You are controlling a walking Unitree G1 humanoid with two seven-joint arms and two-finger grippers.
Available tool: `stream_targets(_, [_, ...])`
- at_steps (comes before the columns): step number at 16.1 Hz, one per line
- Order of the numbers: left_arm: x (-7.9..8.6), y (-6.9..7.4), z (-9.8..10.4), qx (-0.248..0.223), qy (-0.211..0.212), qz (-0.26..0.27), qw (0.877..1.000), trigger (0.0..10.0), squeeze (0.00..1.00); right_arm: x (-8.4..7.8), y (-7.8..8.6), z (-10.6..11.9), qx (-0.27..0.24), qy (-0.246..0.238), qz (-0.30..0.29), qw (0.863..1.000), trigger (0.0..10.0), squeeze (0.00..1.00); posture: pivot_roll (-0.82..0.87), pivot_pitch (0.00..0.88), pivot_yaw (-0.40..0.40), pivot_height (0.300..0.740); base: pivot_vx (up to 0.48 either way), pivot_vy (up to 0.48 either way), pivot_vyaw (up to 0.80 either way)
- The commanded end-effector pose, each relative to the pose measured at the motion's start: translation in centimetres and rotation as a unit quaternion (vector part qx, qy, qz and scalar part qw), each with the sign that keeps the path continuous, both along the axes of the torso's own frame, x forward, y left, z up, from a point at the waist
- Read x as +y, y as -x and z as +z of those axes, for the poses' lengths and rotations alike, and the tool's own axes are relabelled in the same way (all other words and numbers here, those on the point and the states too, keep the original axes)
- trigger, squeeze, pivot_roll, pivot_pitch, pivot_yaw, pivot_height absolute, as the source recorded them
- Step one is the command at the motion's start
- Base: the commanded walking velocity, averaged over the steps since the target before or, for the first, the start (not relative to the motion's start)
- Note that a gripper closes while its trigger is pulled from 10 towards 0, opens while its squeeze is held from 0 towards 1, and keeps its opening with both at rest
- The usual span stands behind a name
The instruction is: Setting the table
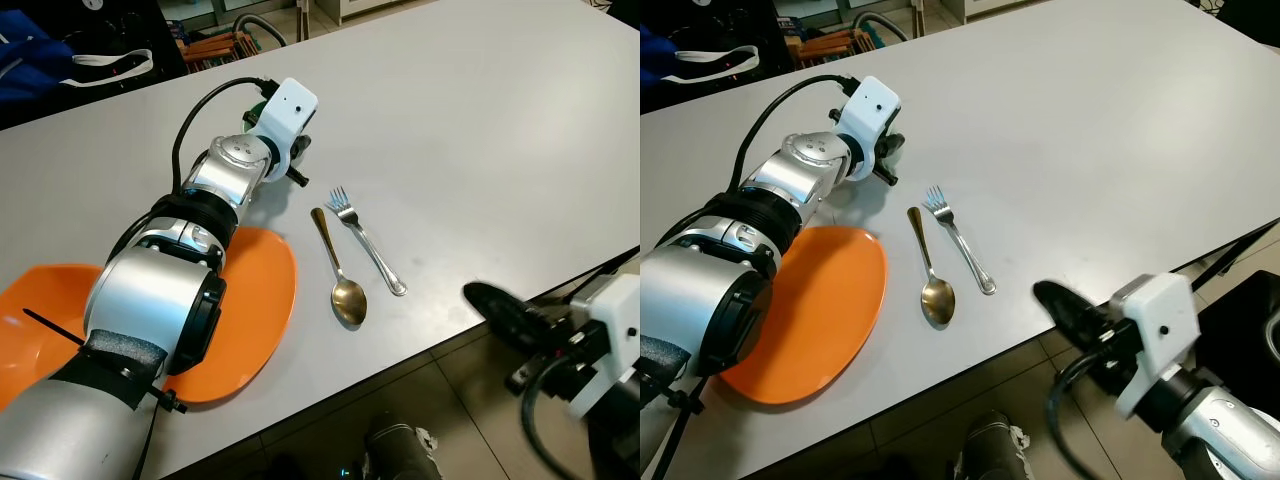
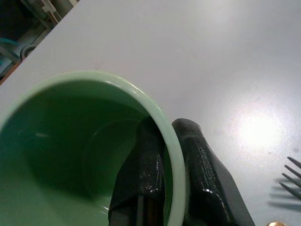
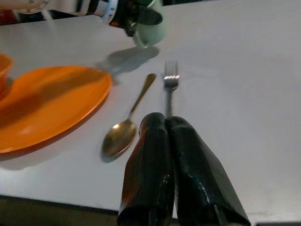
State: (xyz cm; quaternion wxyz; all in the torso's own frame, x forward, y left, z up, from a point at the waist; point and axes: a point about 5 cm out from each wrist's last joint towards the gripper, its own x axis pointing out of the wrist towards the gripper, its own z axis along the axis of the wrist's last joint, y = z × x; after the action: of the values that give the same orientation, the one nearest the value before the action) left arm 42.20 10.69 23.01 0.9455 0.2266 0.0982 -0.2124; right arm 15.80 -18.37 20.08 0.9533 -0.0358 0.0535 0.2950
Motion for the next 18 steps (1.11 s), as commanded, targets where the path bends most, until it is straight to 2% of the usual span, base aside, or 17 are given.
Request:
stream_targets(1, [0.5, 0.0, -0.1, 0.012, 0.001, 0.013, 1.0, 0.0, 0.0, 0.4, 0.4, 0.2, 0.012, 0.0, 0.028, 1.0, 10.0, 0.0, -0.55, 0.166, 0.094, 0.74, 0.0, 0.0, 0.0])
stream_targets(6, [1.9, 0.2, -1.5, 0.062, 0.029, 0.057, 0.996, 0.0, 0.0, 0.5, -0.2, -0.1, 0.047, -0.012, 0.059, 0.997, 10.0, 0.0, -0.52, 0.174, 0.078, 0.74, 0.0, 0.0, 0.0])
stream_targets(10, [1.9, 0.3, -1.7, 0.088, 0.056, 0.058, 0.993, 0.0, 0.0, 0.8, -0.5, -0.3, 0.057, -0.018, 0.071, 0.996, 10.0, 0.0, -0.49, 0.17, 0.082, 0.74, 0.0, 0.0, 0.0])
stream_targets(15, [1.2, 0.5, -2.1, 0.11, 0.064, 0.049, 0.991, 0.0, 0.0, 1.1, -0.8, -0.4, 0.058, -0.02, 0.077, 0.995, 10.0, 0.0, -0.48, 0.166, 0.093, 0.74, 0.0, 0.0, 0.0])
stream_targets(16, [1.0, 0.5, -2.0, 0.114, 0.071, 0.048, 0.99, 0.0, 0.32, 1.1, -0.8, -0.5, 0.058, -0.019, 0.077, 0.995, 10.0, 0.0, -0.48, 0.166, 0.094, 0.74, 0.0, 0.0, 0.0])
stream_targets(17, [0.4, 0.5, -1.7, 0.118, 0.085, 0.042, 0.989, 0.0, 0.88, 1.2, -0.7, -0.6, 0.061, -0.019, 0.076, 0.995, 10.0, 0.0, -0.48, 0.165, 0.095, 0.74, 0.0, 0.0, 0.0])
stream_targets(18, [0.2, 0.5, -1.6, 0.119, 0.089, 0.039, 0.988, 0.0, 0.88, 1.2, -0.7, -0.7, 0.061, -0.018, 0.076, 0.995, 10.0, 0.0, -0.48, 0.165, 0.095, 0.74, 0.0, 0.0, 0.0])
